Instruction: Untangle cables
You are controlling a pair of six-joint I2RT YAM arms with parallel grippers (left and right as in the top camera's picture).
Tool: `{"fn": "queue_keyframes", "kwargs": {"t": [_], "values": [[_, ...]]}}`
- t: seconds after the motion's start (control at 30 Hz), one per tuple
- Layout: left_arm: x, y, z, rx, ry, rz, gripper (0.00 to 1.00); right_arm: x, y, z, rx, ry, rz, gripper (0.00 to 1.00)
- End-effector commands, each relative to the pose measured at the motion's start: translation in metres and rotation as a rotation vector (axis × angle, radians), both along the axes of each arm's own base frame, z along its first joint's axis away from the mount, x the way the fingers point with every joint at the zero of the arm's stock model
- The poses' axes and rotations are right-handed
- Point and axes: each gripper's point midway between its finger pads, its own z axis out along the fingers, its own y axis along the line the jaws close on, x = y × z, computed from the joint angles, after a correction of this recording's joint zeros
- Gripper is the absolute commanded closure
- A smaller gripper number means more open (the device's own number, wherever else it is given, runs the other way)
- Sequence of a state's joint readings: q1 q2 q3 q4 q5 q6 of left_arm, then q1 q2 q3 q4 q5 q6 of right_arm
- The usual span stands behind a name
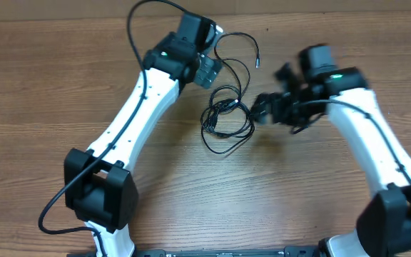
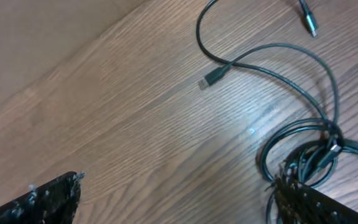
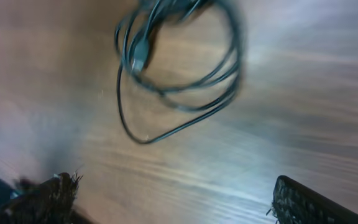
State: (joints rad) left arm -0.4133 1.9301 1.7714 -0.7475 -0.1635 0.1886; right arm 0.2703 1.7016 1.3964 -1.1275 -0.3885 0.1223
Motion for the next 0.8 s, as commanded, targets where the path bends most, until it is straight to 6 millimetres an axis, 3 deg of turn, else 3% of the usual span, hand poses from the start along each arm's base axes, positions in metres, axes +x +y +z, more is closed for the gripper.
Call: {"fn": "queue_keyframes", "kwargs": {"t": [0.0,0.1,0.2,0.33,0.5,0.67,0.77], "values": [[-0.007,-0.004,0.014,-0.108,0.024,-0.006,0.01,-0.014,0.003,-0.038,-0.199,0.072,-0.008,0.00],[-0.014,-0.001,0.008,-0.088,0.059,-0.018,0.01,-0.033,0.027,-0.052,-0.182,0.154,0.045,0.00],[-0.018,0.001,0.005,-0.080,0.079,-0.017,0.01,-0.040,0.036,-0.065,-0.201,0.252,-0.096,0.00],[-0.019,0.002,0.004,-0.078,0.087,-0.017,0.00,-0.021,0.049,-0.076,-0.156,0.318,-0.408,0.06],[-0.022,0.003,0.002,-0.071,0.103,-0.016,0.00,-0.003,0.075,-0.082,-0.033,0.339,-0.558,0.12],[-0.024,0.005,0.000,-0.067,0.112,-0.014,0.01,-0.012,0.082,-0.095,-0.054,0.412,-0.667,0.24],[-0.024,0.005,0.000,-0.066,0.114,-0.014,0.00,-0.022,0.086,-0.097,-0.080,0.429,-0.647,0.25]]}}
